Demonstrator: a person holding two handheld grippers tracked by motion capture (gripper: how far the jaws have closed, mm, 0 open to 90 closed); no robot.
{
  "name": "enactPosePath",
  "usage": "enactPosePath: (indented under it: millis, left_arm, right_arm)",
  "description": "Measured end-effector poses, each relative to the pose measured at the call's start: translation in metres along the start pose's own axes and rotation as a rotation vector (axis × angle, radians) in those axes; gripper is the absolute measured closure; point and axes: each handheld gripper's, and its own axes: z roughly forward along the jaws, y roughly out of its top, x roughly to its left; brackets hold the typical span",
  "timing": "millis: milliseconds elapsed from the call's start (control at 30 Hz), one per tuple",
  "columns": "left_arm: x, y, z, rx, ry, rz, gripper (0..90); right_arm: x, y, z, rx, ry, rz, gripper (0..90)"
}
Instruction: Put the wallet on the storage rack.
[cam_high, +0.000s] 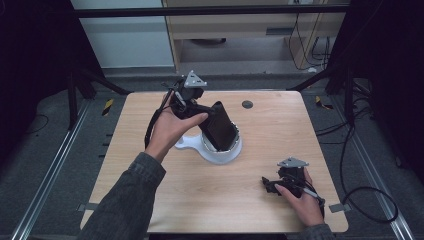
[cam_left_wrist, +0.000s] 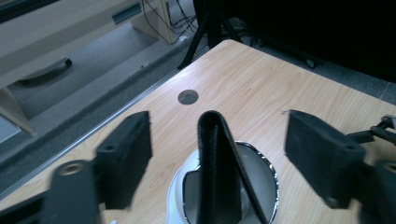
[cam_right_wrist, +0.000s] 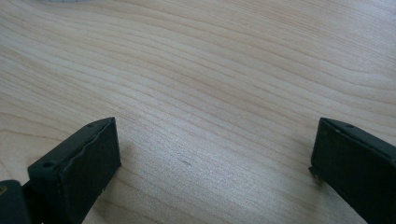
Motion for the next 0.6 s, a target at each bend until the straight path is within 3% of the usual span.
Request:
enactPosePath:
  millis: [133,233,433,600]
  left_arm:
    - [-0.008,-0.008,-0.006,-0.011,-0.018,0.002,10.3]
    - [-0.015,-0.017,-0.012,-0.033,-0.042,0.004,9.3]
    - [-0.029,-0.032,-0.024,-0.045,-0.066,0.055,6.9]
    - [-0.038,-0.049,-0.03,-0.07,-0.092,0.049,5.1]
  right_arm:
    - [0.0,0.0,0.0,0.001,-0.001,0.001,1.4]
    - [0.0,0.0,0.0,0.0,-0.002,0.002,1.4]
    - [0.0,0.0,0.0,0.001,-0.001,0.003,1.4]
    - [0.001,0.0,0.0,0.001,-0.002,0.003,1.4]
